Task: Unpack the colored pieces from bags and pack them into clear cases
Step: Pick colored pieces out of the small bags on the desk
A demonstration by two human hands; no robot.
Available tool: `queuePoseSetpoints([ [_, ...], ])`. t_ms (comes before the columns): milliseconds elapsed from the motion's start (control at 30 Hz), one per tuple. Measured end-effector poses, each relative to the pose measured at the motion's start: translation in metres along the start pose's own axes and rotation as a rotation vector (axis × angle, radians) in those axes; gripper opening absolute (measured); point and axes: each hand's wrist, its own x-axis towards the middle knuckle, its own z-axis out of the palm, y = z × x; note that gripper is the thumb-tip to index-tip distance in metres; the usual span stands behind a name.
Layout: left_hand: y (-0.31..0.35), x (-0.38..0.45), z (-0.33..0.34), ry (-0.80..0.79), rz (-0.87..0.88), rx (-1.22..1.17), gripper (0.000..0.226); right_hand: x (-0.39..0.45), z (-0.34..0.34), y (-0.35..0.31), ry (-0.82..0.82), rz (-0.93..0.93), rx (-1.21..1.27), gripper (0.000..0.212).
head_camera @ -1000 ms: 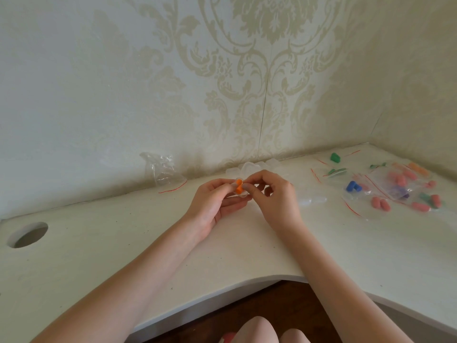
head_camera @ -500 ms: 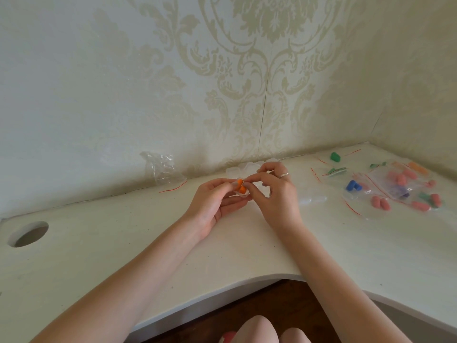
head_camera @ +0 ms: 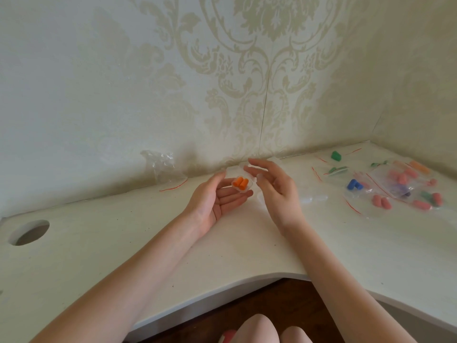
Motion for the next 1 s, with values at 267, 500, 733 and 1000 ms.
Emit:
queuePoseSetpoints([
  [267,-0.005,0.003,-0.004,-0.022,0.087,0.117,0.019,-0.001,-0.001,-0.001,-0.066,0.011,0.008,0.038],
  [500,-0.006,0.003,-0.002,0.009,0.107,0.14,0.019,0.002,-0.001,0.002,0.025,0.038,0.011,0.037],
  [733,-0.008,0.004,-0.004,0.062,0.182,0.283,0.021,0.003,0.002,0.003,0.029,0.051,-0.068,0.035],
  [1000,0.004,0.016,-0.028,0.267,0.525,0.782,0.011,0.007,-0.008,0.001,0.329,0.055,-0.04,0.037],
])
